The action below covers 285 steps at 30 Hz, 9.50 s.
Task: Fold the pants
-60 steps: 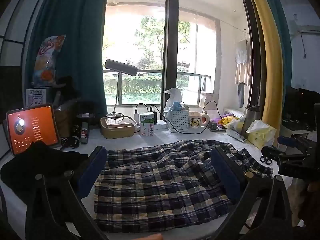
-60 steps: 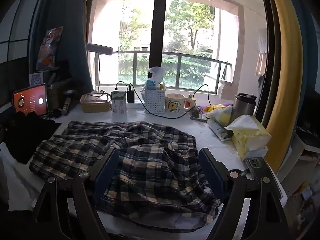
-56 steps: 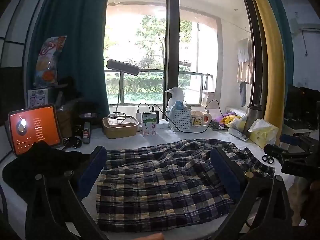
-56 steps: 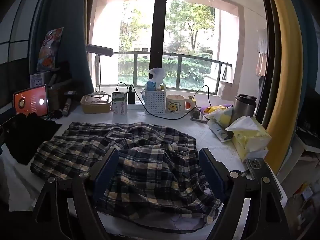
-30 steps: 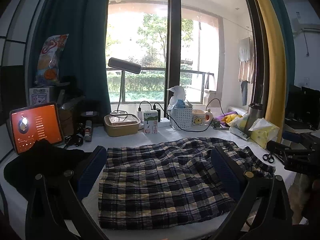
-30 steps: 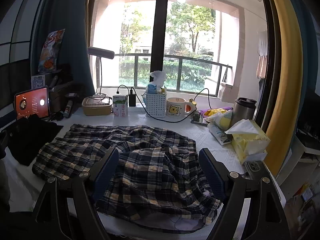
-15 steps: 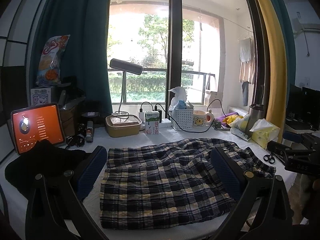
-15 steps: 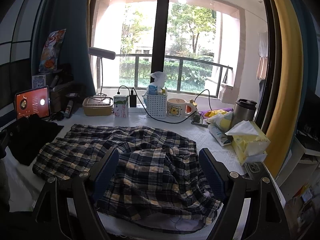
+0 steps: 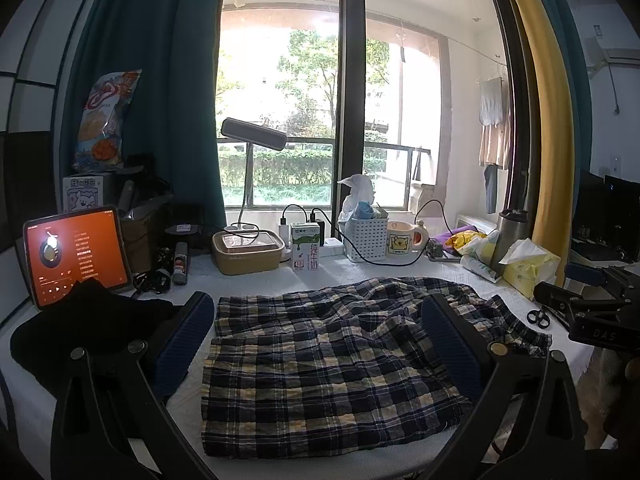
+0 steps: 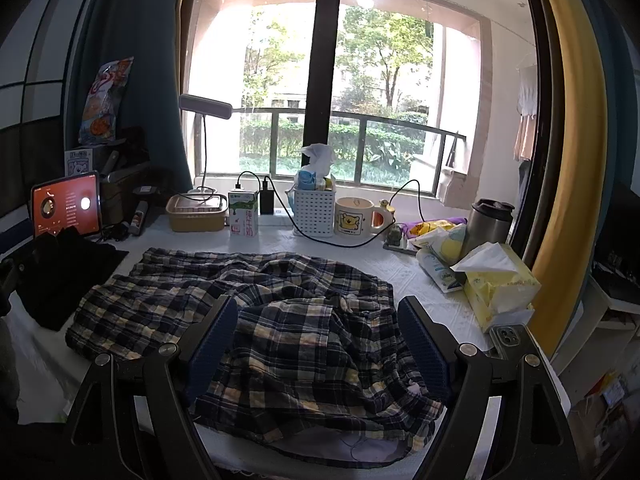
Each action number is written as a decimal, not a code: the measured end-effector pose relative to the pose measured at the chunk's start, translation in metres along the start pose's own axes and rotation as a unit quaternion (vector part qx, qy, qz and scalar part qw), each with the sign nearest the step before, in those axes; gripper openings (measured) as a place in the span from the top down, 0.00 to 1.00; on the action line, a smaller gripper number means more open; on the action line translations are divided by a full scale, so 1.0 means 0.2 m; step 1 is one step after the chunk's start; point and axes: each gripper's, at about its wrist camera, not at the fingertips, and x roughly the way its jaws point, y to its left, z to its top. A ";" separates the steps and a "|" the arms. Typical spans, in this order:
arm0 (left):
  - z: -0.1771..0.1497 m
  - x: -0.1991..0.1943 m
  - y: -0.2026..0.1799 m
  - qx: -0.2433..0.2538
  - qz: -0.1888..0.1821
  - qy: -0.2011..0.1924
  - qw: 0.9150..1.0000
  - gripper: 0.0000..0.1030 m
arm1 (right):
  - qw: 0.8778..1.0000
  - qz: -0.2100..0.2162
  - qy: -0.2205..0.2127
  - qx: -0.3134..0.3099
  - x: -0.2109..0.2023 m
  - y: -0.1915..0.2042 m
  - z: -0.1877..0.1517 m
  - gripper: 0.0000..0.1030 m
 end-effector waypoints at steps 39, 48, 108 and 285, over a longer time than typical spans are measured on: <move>0.04 0.10 0.06 0.002 -0.013 0.020 1.000 0.01 | 1.000 0.018 0.003 -0.015 0.07 0.02 0.03 0.19; 0.04 0.50 0.21 0.007 0.006 0.092 0.996 0.01 | 0.998 0.019 0.051 -0.016 0.40 -0.11 0.13 0.19; 0.29 1.70 0.54 0.056 -0.025 0.221 0.973 0.97 | 0.990 -0.004 0.138 0.005 1.49 -0.50 0.51 0.74; 0.06 1.67 0.24 0.043 -0.155 0.305 0.939 0.95 | 0.970 -0.011 0.238 -0.052 1.93 -0.66 0.21 0.88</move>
